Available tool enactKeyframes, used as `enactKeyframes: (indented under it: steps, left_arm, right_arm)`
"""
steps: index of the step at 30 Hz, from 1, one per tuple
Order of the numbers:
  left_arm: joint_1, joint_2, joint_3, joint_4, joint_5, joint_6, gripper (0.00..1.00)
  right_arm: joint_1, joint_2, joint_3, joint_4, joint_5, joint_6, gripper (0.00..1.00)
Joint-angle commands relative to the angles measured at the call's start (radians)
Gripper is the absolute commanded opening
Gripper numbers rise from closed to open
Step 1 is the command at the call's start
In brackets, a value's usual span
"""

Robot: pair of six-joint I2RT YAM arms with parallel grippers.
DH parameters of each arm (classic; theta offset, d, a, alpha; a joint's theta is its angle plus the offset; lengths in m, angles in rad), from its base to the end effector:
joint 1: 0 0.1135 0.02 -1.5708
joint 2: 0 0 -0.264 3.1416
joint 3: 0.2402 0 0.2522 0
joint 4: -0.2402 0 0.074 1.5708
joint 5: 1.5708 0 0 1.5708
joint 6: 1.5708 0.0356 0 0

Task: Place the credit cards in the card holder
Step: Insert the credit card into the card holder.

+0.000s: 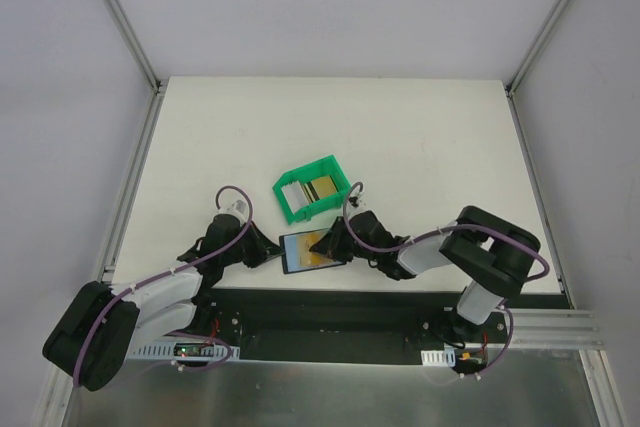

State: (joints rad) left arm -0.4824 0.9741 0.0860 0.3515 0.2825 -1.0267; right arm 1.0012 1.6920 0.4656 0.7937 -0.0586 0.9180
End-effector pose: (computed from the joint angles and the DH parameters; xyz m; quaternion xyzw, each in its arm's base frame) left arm 0.1422 -0.0857 0.1244 -0.1643 0.8476 -0.4244 0.2728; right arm 0.1549 0.2458 0.1193 -0.0508 0.8407 0.4553 0.2889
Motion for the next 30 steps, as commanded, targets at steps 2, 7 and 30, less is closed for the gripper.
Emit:
enactKeyframes:
  steps: [2,7,30]
  left_arm:
    - [0.008,-0.008,-0.017,-0.02,0.004,0.008,0.0]
    - [0.008,-0.005,-0.011,-0.022,0.007,0.013,0.0]
    - [0.008,0.006,-0.003,-0.014,0.015,0.017,0.0]
  right_arm:
    - [0.0,-0.119,0.025,-0.206,0.101,-0.1,0.29]
    - [0.001,-0.176,0.074,-0.349,0.126,-0.171,0.38]
    - [0.03,-0.018,0.268,-0.355,-0.087,-0.242,0.35]
